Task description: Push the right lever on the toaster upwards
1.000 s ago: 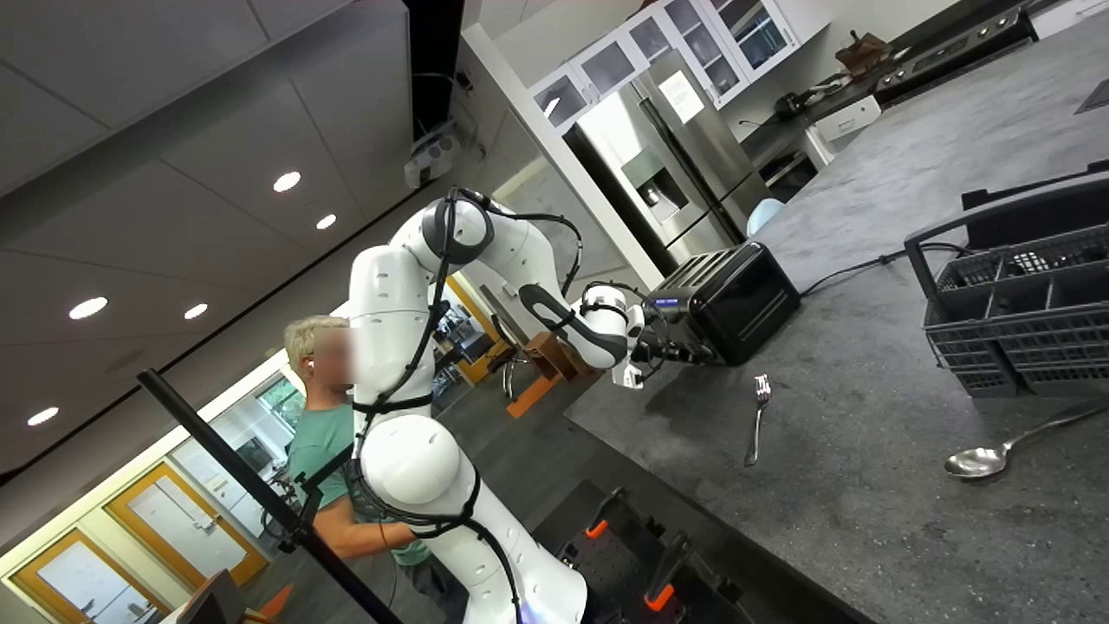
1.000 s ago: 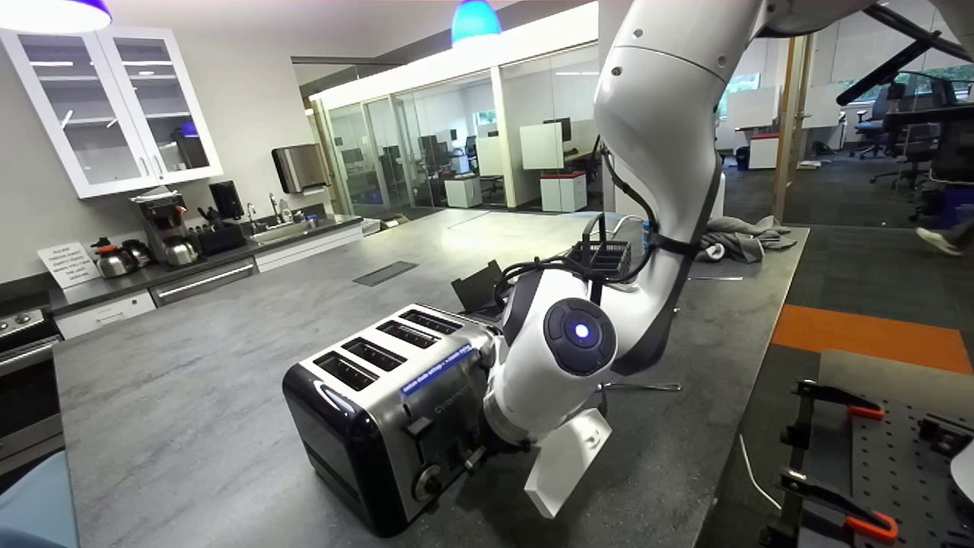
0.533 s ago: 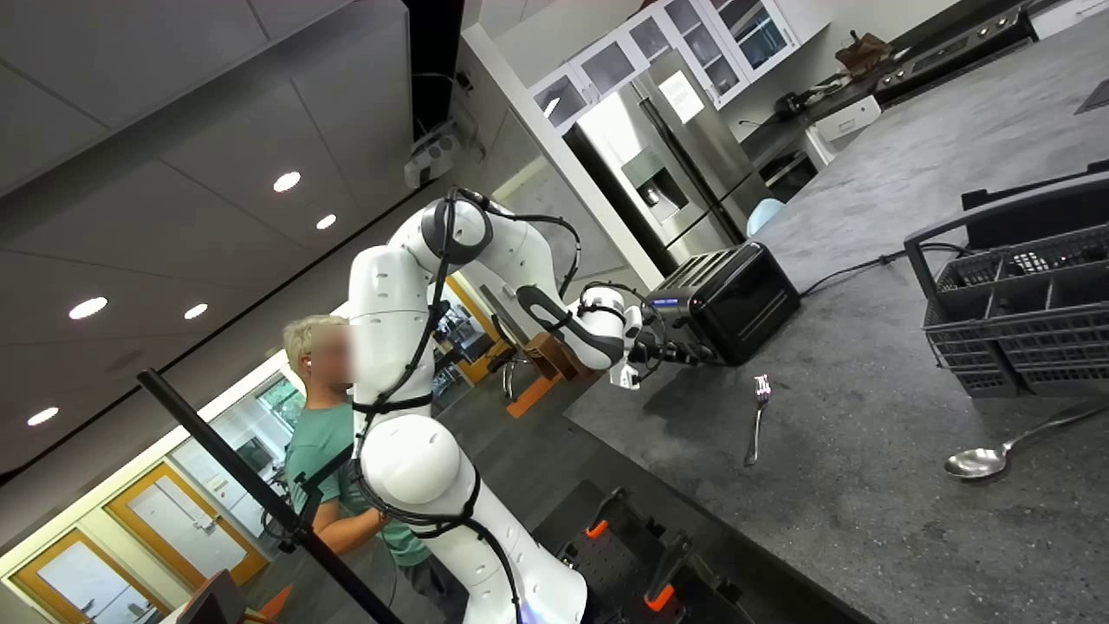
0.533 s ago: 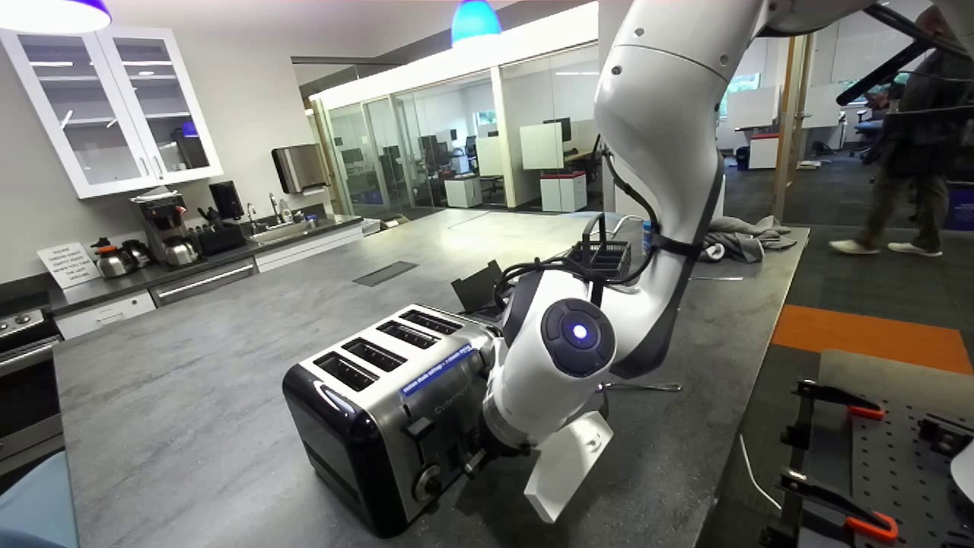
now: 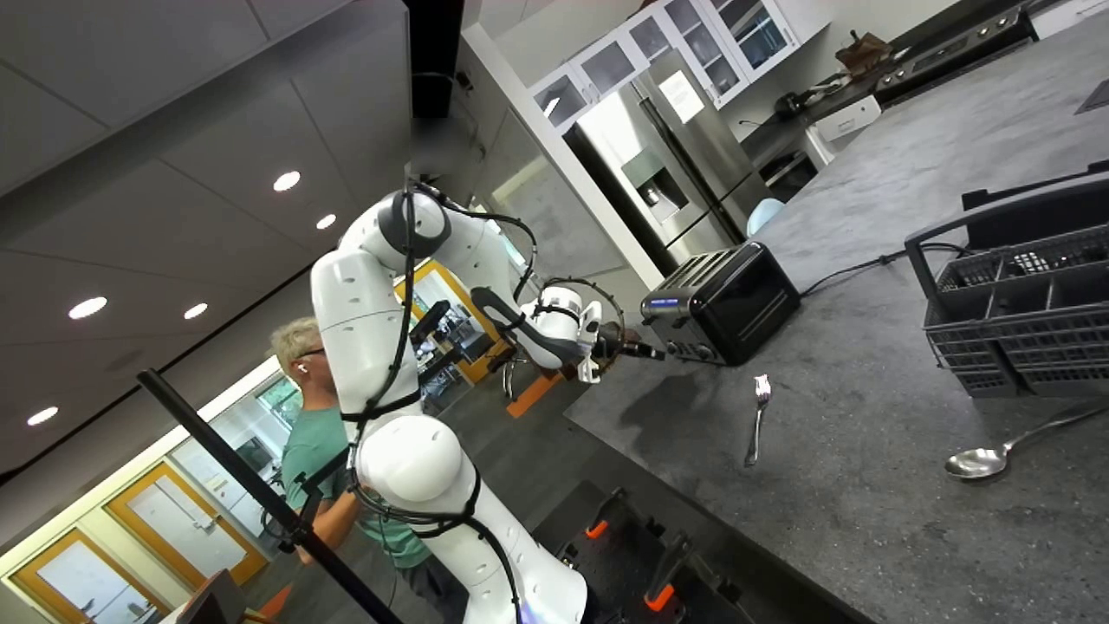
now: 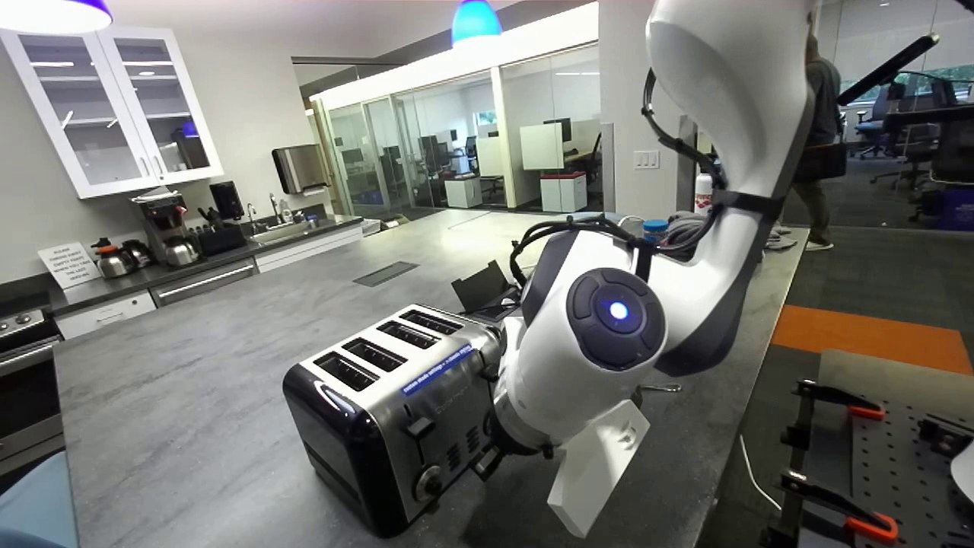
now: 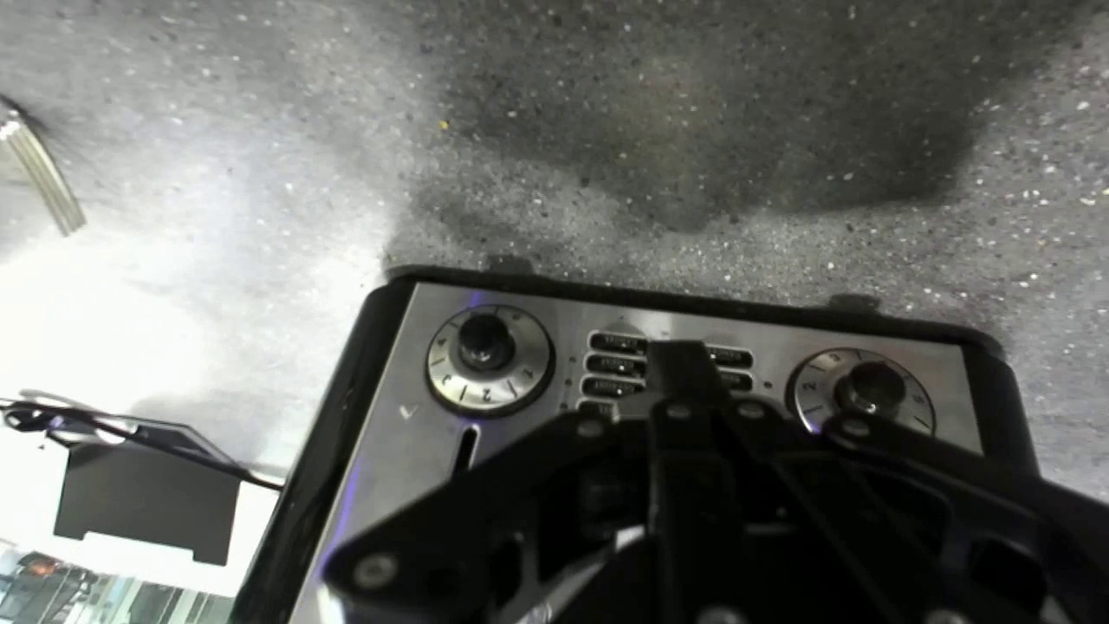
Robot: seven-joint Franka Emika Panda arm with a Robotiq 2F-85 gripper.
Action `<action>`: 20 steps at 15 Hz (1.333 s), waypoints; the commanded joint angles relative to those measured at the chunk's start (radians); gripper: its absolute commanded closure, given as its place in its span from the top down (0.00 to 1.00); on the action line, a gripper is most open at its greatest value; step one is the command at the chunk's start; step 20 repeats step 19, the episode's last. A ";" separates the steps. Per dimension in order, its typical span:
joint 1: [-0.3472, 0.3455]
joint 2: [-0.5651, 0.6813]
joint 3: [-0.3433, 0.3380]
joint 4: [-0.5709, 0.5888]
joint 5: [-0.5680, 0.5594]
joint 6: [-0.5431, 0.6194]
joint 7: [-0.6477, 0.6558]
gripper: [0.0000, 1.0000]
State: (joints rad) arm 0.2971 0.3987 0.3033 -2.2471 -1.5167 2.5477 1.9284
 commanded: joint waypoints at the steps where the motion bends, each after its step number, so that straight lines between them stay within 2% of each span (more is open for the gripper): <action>1: 0.027 -0.192 0.040 -0.128 0.115 -0.080 -0.062 0.00; 4: 0.042 -0.319 0.072 -0.190 0.237 -0.097 -0.123 0.00; 5: 0.054 -0.348 0.088 -0.183 0.308 -0.108 -0.172 0.00; 10: 0.071 -0.517 0.088 -0.261 0.501 -0.081 -0.327 0.00; 14: 0.074 -0.595 0.089 -0.290 0.563 -0.085 -0.396 0.00; 20: 0.068 -0.645 0.093 -0.311 0.587 -0.077 -0.441 0.00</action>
